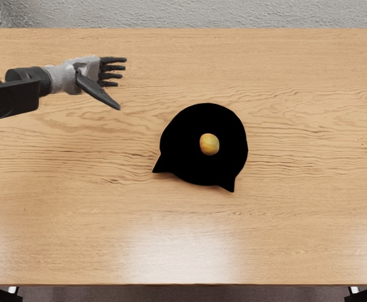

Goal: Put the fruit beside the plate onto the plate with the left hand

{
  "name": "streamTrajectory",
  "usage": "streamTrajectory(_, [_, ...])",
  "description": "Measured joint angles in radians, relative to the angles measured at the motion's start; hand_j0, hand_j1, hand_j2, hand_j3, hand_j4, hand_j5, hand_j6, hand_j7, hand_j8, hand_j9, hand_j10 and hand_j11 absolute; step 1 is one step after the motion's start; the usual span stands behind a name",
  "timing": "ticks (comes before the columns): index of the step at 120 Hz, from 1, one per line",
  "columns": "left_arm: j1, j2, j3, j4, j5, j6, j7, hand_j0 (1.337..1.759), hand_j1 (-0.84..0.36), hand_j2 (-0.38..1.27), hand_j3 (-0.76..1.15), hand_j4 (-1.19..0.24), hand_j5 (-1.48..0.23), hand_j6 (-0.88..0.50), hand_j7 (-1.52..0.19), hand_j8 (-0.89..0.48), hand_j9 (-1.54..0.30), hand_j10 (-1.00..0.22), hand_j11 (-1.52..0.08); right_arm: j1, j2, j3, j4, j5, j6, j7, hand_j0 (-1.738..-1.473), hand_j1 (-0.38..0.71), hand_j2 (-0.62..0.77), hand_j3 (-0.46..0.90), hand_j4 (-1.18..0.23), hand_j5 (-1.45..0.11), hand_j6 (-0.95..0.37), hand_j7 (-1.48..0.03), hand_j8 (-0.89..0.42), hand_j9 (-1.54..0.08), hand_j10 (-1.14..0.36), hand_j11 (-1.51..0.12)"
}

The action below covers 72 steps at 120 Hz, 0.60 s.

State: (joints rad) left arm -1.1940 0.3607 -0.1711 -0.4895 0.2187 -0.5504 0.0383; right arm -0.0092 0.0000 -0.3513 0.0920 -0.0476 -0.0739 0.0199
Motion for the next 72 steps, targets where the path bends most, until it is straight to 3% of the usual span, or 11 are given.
streamTrajectory(28, [0.102,0.038,0.008,0.078,0.000,0.001,-0.101,1.658,0.32,0.02,0.00,-0.03,-0.04,-0.03,-0.04,-0.03,-0.04,-0.03,-0.04,0.000,0.000,0.000,0.000,0.000,0.000,0.000,-1.658,-0.35,0.00,0.00,0.00,0.00,0.00,0.00,0.00,0.00,0.00,0.00])
streamTrajectory(50, [0.181,0.077,0.010,0.125,0.000,0.001,-0.115,1.658,0.32,0.01,0.00,-0.02,-0.03,-0.02,-0.03,-0.02,-0.03,-0.02,-0.03,0.000,0.000,0.000,0.000,0.000,0.000,0.000,-1.658,-0.35,0.00,0.00,0.00,0.00,0.00,0.00,0.00,0.00,0.00,0.00])
streamTrajectory(72, [0.186,0.101,0.004,0.133,0.000,0.001,-0.120,1.658,0.33,0.01,0.00,-0.02,-0.03,-0.02,-0.03,-0.02,-0.03,-0.02,-0.03,0.000,0.000,0.000,0.000,0.000,0.000,0.000,-1.658,-0.35,0.00,0.00,0.00,0.00,0.00,0.00,0.00,0.00,0.00,0.00])
